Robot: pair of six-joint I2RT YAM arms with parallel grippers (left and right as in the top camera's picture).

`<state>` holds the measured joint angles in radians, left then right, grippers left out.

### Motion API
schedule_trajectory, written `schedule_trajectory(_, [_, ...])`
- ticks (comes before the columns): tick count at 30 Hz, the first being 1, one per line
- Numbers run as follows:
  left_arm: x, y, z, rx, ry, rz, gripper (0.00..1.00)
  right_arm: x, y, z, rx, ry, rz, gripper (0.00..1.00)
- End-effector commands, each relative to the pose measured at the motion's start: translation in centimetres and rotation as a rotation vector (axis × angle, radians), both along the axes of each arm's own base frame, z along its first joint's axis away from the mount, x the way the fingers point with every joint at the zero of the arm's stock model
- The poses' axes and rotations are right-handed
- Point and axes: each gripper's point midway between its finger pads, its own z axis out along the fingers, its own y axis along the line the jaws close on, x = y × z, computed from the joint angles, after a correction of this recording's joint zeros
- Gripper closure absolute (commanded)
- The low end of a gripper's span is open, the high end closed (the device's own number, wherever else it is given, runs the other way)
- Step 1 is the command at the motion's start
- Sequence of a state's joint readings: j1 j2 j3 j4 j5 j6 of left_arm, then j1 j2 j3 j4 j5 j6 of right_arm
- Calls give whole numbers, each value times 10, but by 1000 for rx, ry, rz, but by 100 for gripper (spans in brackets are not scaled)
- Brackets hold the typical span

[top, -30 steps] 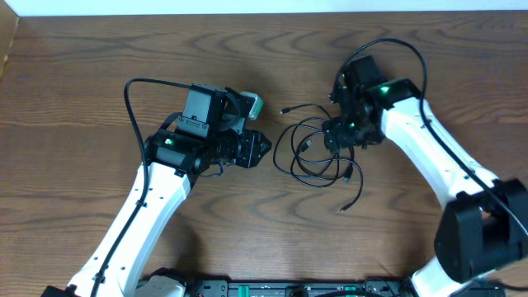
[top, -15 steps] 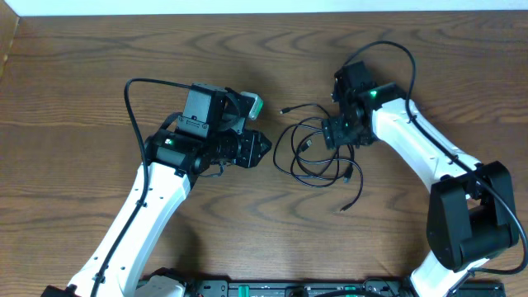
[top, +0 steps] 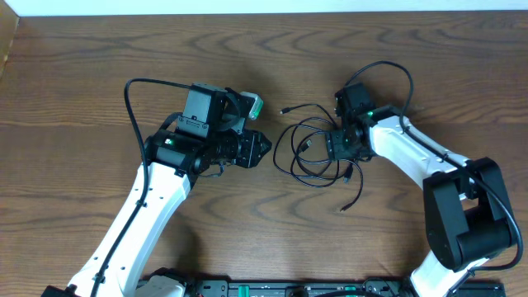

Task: Untangle cables

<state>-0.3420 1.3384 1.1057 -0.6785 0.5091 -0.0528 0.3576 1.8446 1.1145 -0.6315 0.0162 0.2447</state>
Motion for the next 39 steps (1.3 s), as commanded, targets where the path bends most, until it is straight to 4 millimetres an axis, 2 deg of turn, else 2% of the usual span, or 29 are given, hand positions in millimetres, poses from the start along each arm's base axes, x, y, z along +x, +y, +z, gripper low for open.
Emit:
schedule_trajectory(1, [0,4,4,4,-14,15,58,-7,-3,-14,-42,10,24,27])
schedule_trajectory(10, [0,4,4,8,-20,7,58,-9,-3,-46,-120,37,59,30])
schedule_trajectory(14, [0,4,4,8,-20,7,58,-11,-8,-49,-156,40,9,51])
schedule_trajectory(16, [0,4,4,8,-21,7,58,-12,-8,-49,-157,43,8,69])
schedule_trajectory(18, [0,4,4,8,-20,7,58,-13,-9,-49,-158,47,3,99])
schedule_trajectory(22, [-1,4,3,9,-14,7,58,-16,-10,-47,-162,57,-1,99])
schedule_trajectory(24, [-3,5,2,12,-6,7,58,-16,-12,-39,-164,53,-6,99])
schedule_trajectory(26, [-3,5,2,12,-4,7,58,-13,-13,-23,-164,27,-13,99])
schedule_trajectory(28, [-4,2,3,-2,-1,-3,58,-6,-13,3,-142,-23,-22,99])
schedule_trajectory(29, [-5,1,3,-8,1,-7,58,-3,-12,18,-127,-56,-28,99])
schedule_trajectory(31, [-8,-3,6,-36,11,-27,58,4,-12,62,-86,-147,-42,99])
schedule_trajectory(34, [-13,-9,9,-72,24,-51,57,4,-14,124,-34,-270,-55,99])
schedule_trajectory(39, [-18,-16,13,-114,39,-82,51,-7,-19,187,21,-398,-62,99])
